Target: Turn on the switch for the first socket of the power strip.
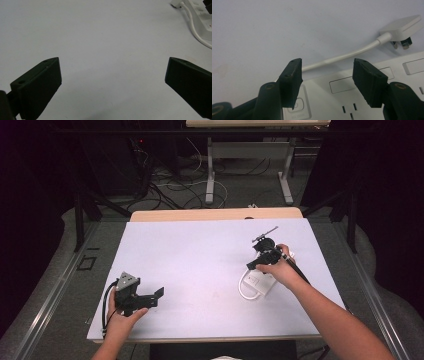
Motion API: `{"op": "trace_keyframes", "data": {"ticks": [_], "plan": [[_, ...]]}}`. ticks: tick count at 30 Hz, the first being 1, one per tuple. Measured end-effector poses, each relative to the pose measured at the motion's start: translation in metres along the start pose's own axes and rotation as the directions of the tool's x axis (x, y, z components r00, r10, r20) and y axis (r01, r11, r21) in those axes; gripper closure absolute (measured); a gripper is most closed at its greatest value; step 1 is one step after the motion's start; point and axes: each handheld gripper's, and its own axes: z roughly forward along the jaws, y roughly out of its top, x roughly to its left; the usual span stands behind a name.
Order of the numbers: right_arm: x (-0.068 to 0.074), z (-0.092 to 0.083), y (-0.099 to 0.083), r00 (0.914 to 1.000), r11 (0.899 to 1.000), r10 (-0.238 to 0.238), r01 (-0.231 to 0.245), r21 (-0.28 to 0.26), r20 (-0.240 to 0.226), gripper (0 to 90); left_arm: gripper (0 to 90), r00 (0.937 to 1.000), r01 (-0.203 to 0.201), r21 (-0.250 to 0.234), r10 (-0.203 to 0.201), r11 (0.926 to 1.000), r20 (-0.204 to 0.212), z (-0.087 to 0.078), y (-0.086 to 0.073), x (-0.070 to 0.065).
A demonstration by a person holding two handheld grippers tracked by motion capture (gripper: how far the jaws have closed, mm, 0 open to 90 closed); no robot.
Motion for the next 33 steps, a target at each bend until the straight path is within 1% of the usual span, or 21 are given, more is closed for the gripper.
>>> {"op": "trace_keyframes", "data": {"ticks": [2,3,5,6,8,9,11,15,16,18,20,21,22,23,24,27,28,29,30,31,33], "plan": [[0.0,-0.001,0.0,1.0,1.0,-0.002,0.001,-0.009,-0.005,39.6,0.7,1.0,0.002,0.0,-0.002,1.0,0.0,0.0,0.0,0.0],[-0.001,-0.001,0.0,0.9999,1.0,-0.013,0.013,-0.015,-0.002,39.3,0.7,1.0,0.002,0.0,-0.002,1.0,0.0,0.0,0.0,0.0],[-0.001,-0.002,0.0,0.9999,1.0,-0.01,0.01,-0.018,0.001,39.2,0.7,1.0,0.003,0.0,-0.003,1.0,0.0,0.0,0.0,0.0],[-0.001,-0.002,0.0,0.9999,1.0,-0.009,0.009,-0.019,-0.012,38.8,0.7,1.0,0.002,0.0,-0.002,1.0,0.0,0.0,0.0,0.0],[-0.002,-0.003,0.0,0.9999,0.999,-0.016,0.016,-0.028,-0.004,37.6,0.7,1.0,0.002,0.0,-0.002,1.0,0.001,0.0,0.0,0.0],[-0.001,-0.002,0.0,0.9999,0.999,-0.008,0.007,-0.045,-0.007,37.6,0.7,1.0,0.002,0.001,-0.002,1.0,0.001,0.0,0.0,0.0],[-0.002,-0.004,0.0,0.9999,0.999,-0.015,0.015,-0.039,-0.002,37.2,0.7,1.0,0.003,0.002,-0.003,1.0,0.001,0.0,0.0,0.0],[-0.001,-0.006,0.001,1.0,0.998,-0.001,0.001,-0.065,0.006,33.2,0.7,1.0,0.004,0.001,-0.004,1.0,0.003,0.001,0.0,0.0],[-0.001,-0.007,0.001,0.9999,0.998,0.012,-0.011,-0.056,0.011,33.2,0.7,1.0,0.005,-0.001,-0.005,1.0,0.002,0.001,0.0,0.0],[0.0,-0.008,0.001,0.9998,0.998,0.015,-0.014,-0.067,0.009,32.1,0.7,1.0,0.006,-0.001,-0.006,1.0,0.002,0.001,0.0,0.0],[-0.001,-0.009,0.002,0.9998,0.997,0.016,-0.016,-0.07,0.007,28.0,0.7,1.0,0.008,-0.003,-0.008,1.0,0.002,0.001,0.0,0.001],[-0.002,-0.008,0.001,0.9999,0.996,0.015,-0.015,-0.086,0.002,24.6,0.7,0.9999,0.01,0.002,-0.01,0.9999,0.001,0.001,0.0,0.001],[-0.001,-0.01,0.002,0.9997,0.997,0.021,-0.02,-0.076,0.01,21.5,0.7,0.9999,0.01,0.002,-0.01,0.9999,0.001,0.001,0.0,0.001],[-0.002,-0.01,0.002,0.9998,0.996,0.012,-0.011,-0.086,0.014,19.1,0.7,0.9999,0.012,0.0,-0.012,0.9999,0.001,0.002,0.001,0.001],[-0.001,-0.01,0.001,0.9994,0.994,0.03,-0.028,-0.105,0.02,15.5,0.6,0.9999,0.014,-0.001,-0.014,0.9999,0.003,0.002,0.001,0.001],[-0.002,-0.012,0.001,0.9994,0.99,0.018,-0.013,-0.138,0.031,12.4,0.6,0.9997,0.023,-0.002,-0.023,0.9997,0.008,0.004,0.001,0.002],[-0.001,-0.014,0.001,0.9989,0.989,0.027,-0.021,-0.145,0.038,8.5,0.6,0.9996,0.026,0.002,-0.026,0.9997,0.01,0.004,0.001,0.002],[-0.002,-0.014,0.001,0.999,0.988,0.022,-0.016,-0.157,0.038,2.2,0.5,0.9994,0.031,0.004,-0.032,0.9995,0.014,0.005,0.001,0.002],[-0.002,-0.015,0.001,0.9993,0.986,0.02,-0.014,-0.165,0.031,0.0,0.5,0.9993,0.033,0.005,-0.033,0.9994,0.014,0.005,0.0,0.002],[-0.002,-0.017,0.001,0.999,0.984,0.028,-0.021,-0.174,0.036,0.0,0.5,0.9995,0.029,0.007,-0.029,0.9996,0.015,0.005,0.0,0.002],[-0.002,-0.019,-0.001,0.9984,0.984,0.004,0.006,-0.18,0.056,0.0,0.5,0.9996,0.026,0.011,-0.026,0.9996,0.014,0.004,-0.001,0.002]]}}
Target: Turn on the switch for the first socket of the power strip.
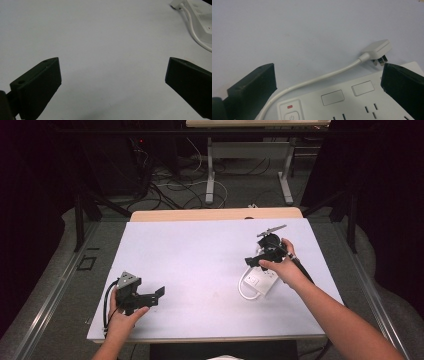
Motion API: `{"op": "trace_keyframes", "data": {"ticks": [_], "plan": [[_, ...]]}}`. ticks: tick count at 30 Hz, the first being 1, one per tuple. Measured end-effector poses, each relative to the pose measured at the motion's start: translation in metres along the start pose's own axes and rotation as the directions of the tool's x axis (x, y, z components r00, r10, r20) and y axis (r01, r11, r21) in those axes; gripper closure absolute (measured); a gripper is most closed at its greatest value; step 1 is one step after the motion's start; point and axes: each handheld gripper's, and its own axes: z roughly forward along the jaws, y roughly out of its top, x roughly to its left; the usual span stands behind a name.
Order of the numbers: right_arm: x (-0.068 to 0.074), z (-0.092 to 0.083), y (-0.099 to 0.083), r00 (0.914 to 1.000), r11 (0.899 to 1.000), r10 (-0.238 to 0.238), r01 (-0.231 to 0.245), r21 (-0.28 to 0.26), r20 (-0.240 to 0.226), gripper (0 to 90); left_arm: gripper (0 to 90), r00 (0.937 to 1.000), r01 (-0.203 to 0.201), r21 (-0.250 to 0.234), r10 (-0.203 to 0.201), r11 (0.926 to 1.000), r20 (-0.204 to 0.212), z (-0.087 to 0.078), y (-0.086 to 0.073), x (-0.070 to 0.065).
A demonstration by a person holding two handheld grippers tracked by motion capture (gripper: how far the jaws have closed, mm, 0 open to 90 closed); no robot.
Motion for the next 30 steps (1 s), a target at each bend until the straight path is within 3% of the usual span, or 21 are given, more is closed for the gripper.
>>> {"op": "trace_keyframes", "data": {"ticks": [2,12,22,30], "plan": [[0.001,-0.003,-0.001,0.9997,1.0,-0.011,0.011,-0.01,0.023,0.0,0.5,0.9999,0.009,-0.004,-0.009,1.0,0.006,-0.001,0.0,0.001],[0.006,-0.026,-0.007,0.9953,0.993,-0.083,0.087,-0.074,0.05,0.0,0.5,0.9991,0.027,-0.016,-0.027,0.9995,0.032,-0.004,-0.001,0.001],[0.013,-0.053,-0.023,0.9963,0.988,-0.084,0.086,-0.129,0.021,0.0,0.4,0.9994,0.034,-0.023,-0.034,0.9992,0.009,-0.005,-0.001,0.001],[0.016,-0.071,-0.044,0.9943,0.98,-0.098,0.104,-0.173,0.043,0.0,0.4,0.9993,0.031,-0.016,-0.031,0.9994,-0.02,-0.004,-0.001,0.002]]}}
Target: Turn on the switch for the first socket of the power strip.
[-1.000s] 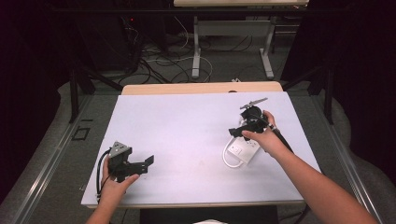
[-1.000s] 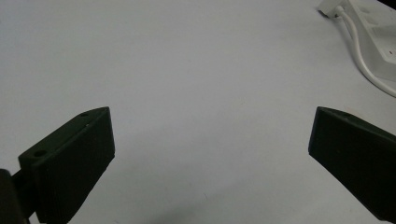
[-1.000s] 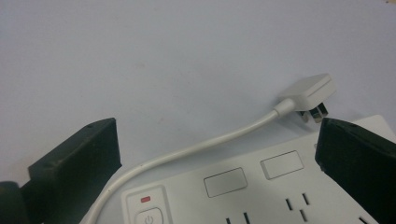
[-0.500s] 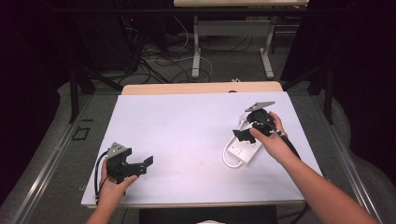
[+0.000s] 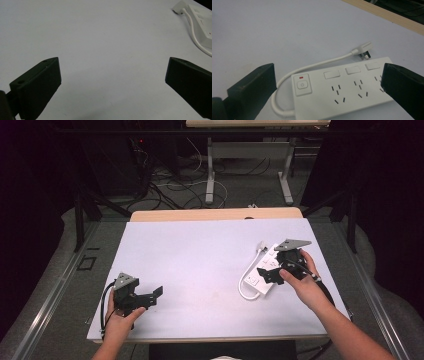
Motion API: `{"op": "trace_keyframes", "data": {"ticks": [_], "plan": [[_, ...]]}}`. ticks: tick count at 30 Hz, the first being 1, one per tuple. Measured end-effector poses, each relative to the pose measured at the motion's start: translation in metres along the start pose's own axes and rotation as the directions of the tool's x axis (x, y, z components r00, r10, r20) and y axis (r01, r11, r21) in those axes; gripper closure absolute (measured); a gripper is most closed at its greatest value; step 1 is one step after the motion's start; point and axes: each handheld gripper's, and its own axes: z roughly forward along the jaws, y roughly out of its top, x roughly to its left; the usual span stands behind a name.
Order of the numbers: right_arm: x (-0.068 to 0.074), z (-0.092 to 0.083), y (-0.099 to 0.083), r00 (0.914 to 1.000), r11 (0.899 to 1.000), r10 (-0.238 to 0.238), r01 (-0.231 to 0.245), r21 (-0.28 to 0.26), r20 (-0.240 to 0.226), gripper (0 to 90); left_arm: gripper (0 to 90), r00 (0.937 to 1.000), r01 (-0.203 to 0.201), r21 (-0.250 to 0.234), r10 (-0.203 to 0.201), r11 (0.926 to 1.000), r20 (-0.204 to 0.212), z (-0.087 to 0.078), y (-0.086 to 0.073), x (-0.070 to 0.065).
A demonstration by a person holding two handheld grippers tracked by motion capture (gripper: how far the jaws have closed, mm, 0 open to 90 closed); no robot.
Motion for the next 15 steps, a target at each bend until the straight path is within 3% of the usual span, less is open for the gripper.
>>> {"op": "trace_keyframes", "data": {"ticks": [5,15], "plan": [[0.001,-0.012,-0.015,0.9998,1.0,-0.006,0.006,-0.021,0.019,0.0,0.4,1.0,0.002,-0.002,-0.002,1.0,-0.006,0.0,0.0,0.0],[-0.007,-0.026,-0.047,0.9978,0.997,0.053,-0.051,-0.056,0.041,0.0,0.4,0.9999,-0.001,-0.015,0.001,0.9999,-0.015,-0.001,-0.001,0.002]]}}
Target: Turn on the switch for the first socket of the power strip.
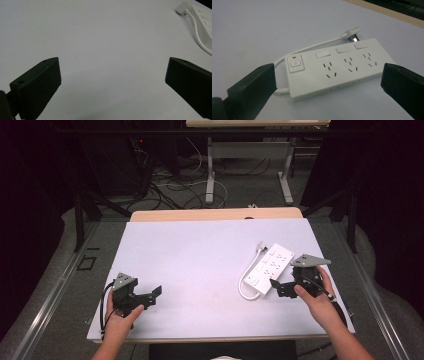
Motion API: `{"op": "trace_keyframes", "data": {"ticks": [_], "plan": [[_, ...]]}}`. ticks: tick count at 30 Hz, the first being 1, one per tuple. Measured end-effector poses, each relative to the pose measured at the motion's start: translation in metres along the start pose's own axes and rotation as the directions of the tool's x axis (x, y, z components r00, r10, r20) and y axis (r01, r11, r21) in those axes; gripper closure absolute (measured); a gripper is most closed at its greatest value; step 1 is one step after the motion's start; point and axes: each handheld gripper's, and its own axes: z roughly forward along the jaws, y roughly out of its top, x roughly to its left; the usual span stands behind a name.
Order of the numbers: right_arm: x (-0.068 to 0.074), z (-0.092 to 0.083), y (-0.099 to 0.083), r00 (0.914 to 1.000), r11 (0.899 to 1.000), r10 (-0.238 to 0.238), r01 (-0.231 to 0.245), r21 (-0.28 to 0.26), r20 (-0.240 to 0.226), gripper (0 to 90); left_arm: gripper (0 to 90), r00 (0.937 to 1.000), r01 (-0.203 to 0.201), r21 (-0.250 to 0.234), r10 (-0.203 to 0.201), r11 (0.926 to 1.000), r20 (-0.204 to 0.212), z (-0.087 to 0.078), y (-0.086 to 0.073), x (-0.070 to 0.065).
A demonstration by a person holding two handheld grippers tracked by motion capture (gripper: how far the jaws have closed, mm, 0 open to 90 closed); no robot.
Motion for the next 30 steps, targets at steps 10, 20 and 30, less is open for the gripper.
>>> {"op": "trace_keyframes", "data": {"ticks": [10,20,30], "plan": [[-0.024,-0.005,-0.033,0.9898,0.992,0.12,-0.118,-0.041,0.076,0.0,0.4,1.0,0.009,-0.007,-0.009,0.9999,0.0,-0.002,-0.001,0.002],[-0.04,-0.002,-0.061,0.9763,0.983,0.178,-0.171,-0.069,0.123,0.0,0.4,0.9998,0.019,-0.007,-0.019,0.9998,-0.006,-0.003,-0.001,0.006],[-0.052,0.005,-0.081,0.9657,0.972,0.233,-0.228,-0.056,0.115,0.0,0.4,0.9995,0.03,-0.006,-0.03,0.9995,-0.007,-0.004,-0.001,0.007]]}}
